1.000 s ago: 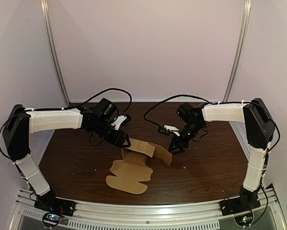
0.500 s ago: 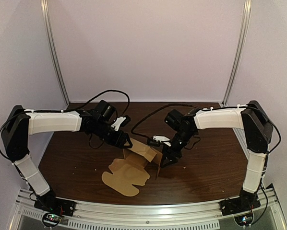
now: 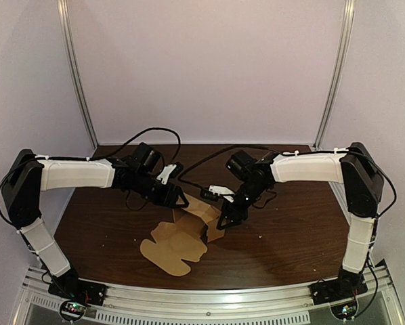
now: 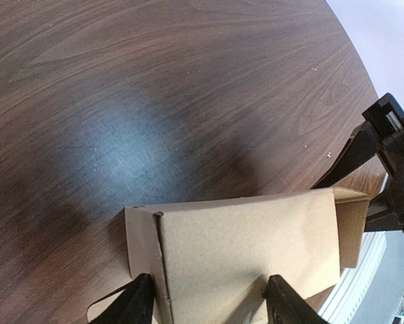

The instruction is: Fold the paper box

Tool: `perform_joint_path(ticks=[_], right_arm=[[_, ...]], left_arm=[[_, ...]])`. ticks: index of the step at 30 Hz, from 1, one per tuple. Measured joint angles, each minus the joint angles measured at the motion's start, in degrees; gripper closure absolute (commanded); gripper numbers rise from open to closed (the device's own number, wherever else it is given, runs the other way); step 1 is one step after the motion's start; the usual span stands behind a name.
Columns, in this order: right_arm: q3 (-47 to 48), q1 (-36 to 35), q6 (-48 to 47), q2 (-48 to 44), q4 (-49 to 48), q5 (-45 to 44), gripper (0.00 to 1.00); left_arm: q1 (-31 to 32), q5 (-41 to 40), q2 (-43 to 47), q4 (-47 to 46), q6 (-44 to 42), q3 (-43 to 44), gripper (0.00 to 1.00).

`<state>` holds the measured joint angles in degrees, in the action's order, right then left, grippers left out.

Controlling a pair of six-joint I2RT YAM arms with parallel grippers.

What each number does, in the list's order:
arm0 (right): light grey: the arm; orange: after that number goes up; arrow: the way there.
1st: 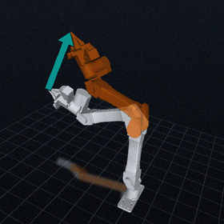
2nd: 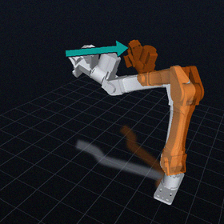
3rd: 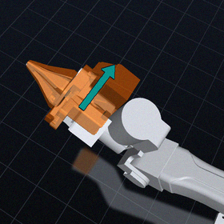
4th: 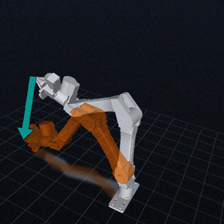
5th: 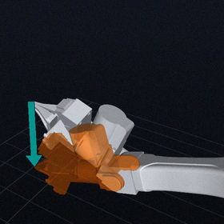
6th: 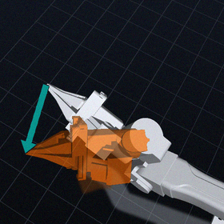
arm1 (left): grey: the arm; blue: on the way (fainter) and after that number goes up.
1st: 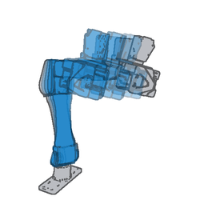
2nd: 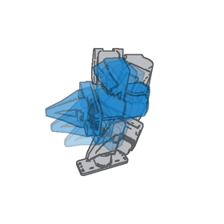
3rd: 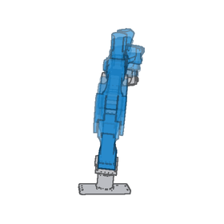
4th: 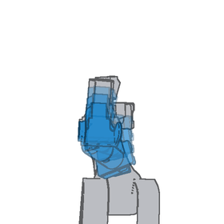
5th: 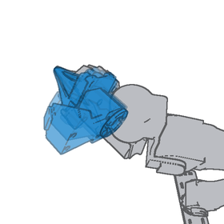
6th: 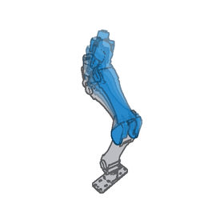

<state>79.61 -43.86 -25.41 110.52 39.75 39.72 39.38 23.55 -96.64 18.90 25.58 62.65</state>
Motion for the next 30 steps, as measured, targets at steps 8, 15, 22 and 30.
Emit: perform_joint_path(ticks=[8,15,22,30], right_arm=[[1.9,-0.6,2.4,1.7,0.2,-1.7,0.52],[2.7,-0.3,-1.7,0.7,5.1,-0.2,0.46],[5.4,0.2,-2.7,-2.3,6.7,0.3,0.48],[3.1,0.2,-3.0,-0.5,4.8,0.2,0.47]], left_arm=[[-0.1,-1.1,0.0,-1.8,1.4,-0.5,0.42],[0.5,-0.6,0.0,-2.3,1.4,-1.0,0.42],[1.0,0.1,-0.1,-2.4,1.4,-1.1,0.43],[1.1,0.3,-0.2,-2.4,1.6,-1.1,0.43]])
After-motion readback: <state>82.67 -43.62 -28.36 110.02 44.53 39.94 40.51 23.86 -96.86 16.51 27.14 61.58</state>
